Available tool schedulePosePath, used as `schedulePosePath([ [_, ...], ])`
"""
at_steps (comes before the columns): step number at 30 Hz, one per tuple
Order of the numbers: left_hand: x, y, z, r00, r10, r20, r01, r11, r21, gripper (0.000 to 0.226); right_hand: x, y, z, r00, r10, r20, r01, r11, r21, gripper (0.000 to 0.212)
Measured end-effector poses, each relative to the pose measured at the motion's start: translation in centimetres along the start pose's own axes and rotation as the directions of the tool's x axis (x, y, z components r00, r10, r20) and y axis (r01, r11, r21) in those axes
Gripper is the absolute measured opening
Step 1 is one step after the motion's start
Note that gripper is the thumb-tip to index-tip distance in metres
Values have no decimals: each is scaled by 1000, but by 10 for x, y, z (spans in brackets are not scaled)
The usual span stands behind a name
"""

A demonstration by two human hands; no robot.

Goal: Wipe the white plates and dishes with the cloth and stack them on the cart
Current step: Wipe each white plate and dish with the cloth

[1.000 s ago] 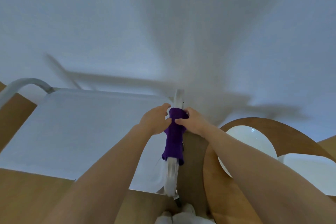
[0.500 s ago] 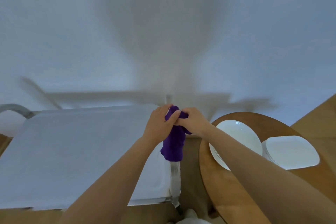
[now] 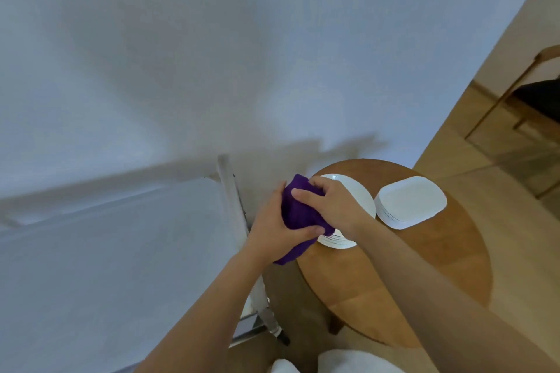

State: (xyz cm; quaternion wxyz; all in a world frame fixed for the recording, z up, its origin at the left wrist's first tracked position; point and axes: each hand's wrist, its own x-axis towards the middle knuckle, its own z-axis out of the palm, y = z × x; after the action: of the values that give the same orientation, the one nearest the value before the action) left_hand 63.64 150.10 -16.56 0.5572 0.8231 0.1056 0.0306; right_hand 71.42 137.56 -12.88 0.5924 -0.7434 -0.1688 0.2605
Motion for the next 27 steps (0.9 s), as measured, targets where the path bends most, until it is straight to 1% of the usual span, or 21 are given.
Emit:
schedulePosePath([
  [2,0,4,11,998,-46,48,51,993,-104,114,-6,6,-15,1000,10,6,-10,1000,16,12],
  [3,1,6,18,994,-65,86,79,983,-167,112,-9,10,-24,1000,11,16,-11,1000,9,11],
  [5,5,10,35,986,-59,155,101,955,-279,92,-13,17,-41,999,2,41,0,999,-38,10],
  [6,8,12,45,982,-58,180,112,945,-306,84,-14,21,-50,999,-2,52,6,998,-61,10],
  [8,13,17,64,976,-98,197,156,939,-305,77,-14,26,-70,998,-2,62,7,997,-76,11],
  [11,26,29,100,968,-179,177,227,924,-306,65,-11,33,-109,998,14,61,-10,997,-76,14],
  [14,37,43,139,958,-267,105,287,900,-327,54,-7,39,-148,995,61,77,-58,997,-41,14],
  [16,44,52,167,948,-313,62,314,883,-350,40,-5,47,-174,995,72,75,-69,997,-40,13],
  [18,51,59,190,938,-347,17,329,870,-368,29,-4,59,-193,997,77,31,-78,996,33,14],
  [20,58,67,210,924,-378,-52,322,846,-426,24,-5,75,-208,992,124,10,-123,970,209,29],
  [22,64,74,227,899,-426,-107,330,815,-476,18,-11,92,-217,977,200,72,-213,897,387,53],
  [23,67,76,234,888,-444,-119,340,808,-482,17,-14,101,-219,965,229,128,-262,859,441,64],
  [25,72,81,248,870,-474,-135,363,803,-472,12,-20,114,-223,933,278,229,-357,806,473,80],
  [27,75,86,259,863,-484,-148,373,805,-461,11,-24,122,-224,915,315,252,-400,788,468,83],
])
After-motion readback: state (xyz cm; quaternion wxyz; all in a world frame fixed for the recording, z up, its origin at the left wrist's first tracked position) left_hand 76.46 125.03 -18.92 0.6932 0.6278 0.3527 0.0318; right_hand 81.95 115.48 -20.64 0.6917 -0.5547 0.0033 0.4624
